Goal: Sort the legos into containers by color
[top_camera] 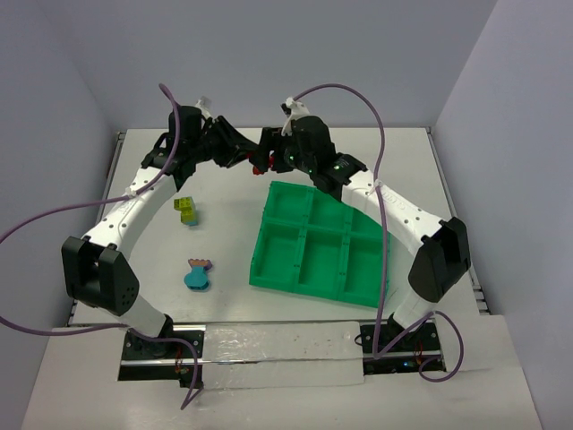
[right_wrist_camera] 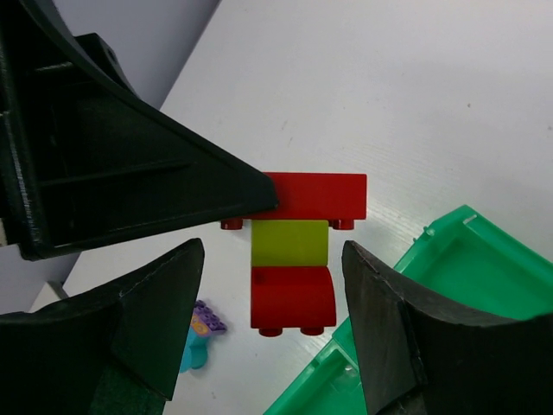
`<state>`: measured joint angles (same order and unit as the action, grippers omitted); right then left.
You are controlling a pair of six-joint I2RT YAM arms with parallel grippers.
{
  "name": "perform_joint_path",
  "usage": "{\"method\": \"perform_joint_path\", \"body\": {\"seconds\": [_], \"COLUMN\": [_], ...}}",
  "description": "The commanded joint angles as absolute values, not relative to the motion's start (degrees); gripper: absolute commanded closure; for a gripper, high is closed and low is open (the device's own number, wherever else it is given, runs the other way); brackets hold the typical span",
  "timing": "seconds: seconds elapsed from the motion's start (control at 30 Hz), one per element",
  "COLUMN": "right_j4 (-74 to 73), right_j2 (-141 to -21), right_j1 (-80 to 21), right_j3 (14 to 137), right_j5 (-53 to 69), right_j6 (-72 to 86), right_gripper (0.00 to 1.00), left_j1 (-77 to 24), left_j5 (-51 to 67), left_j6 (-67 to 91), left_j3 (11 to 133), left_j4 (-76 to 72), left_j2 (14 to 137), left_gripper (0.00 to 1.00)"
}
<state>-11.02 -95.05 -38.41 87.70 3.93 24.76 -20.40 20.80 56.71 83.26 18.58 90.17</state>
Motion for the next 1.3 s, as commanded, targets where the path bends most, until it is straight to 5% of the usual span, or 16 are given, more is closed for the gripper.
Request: {"method": "perform_joint_path", "body": {"seconds": [0.0, 0.2, 0.37, 0.47, 0.6, 0.63, 1.03, 1.27], "right_j4": [-10.99, -9.42, -9.76, -9.69, -9.91, -10.14, -18.13, -23.77], "right_j2": [-94.61, -94.04, -94.82, -95.25, -94.88, -94.77, -82.11, -67.35], "right_j1": [-38.85, -38.85, -38.85, -38.85, -38.85, -38.85, -38.51, -36.33], "right_j3": [88.87, 87.83, 88.85, 89.45, 89.4, 89.32, 73.29, 61.78], "right_j5": [1.0, 1.61, 2.26, 2.77, 3.39, 4.72, 8.84, -5.25], "right_j6": [25.24, 25.3, 25.22, 25.35, 25.49, 25.15, 19.84, 21.33], "right_gripper": [0.28, 0.43, 0.46, 0.59, 0.98, 1.0, 1.0, 1.0], "left_j1": [-20.3, -20.3, -20.3, -20.3, -20.3, -20.3, -20.34, -24.62], "left_j5": [22.4, 22.69, 23.02, 22.71, 22.11, 21.72, 20.14, 16.37], "left_j6": [57.67, 57.83, 58.01, 58.12, 57.6, 57.5, 59.18, 53.78], "left_j3": [83.22, 83.07, 82.97, 82.64, 83.18, 83.23, 85.74, 91.8], "left_j4": [14.33, 14.06, 14.15, 13.82, 14.7, 14.9, 13.68, 21.63], "left_j2": [87.44, 87.36, 87.46, 87.03, 87.09, 87.17, 90.77, 98.93], "left_gripper": [1.0, 1.0, 1.0, 1.0, 1.0, 1.0, 1.0, 1.0]}}
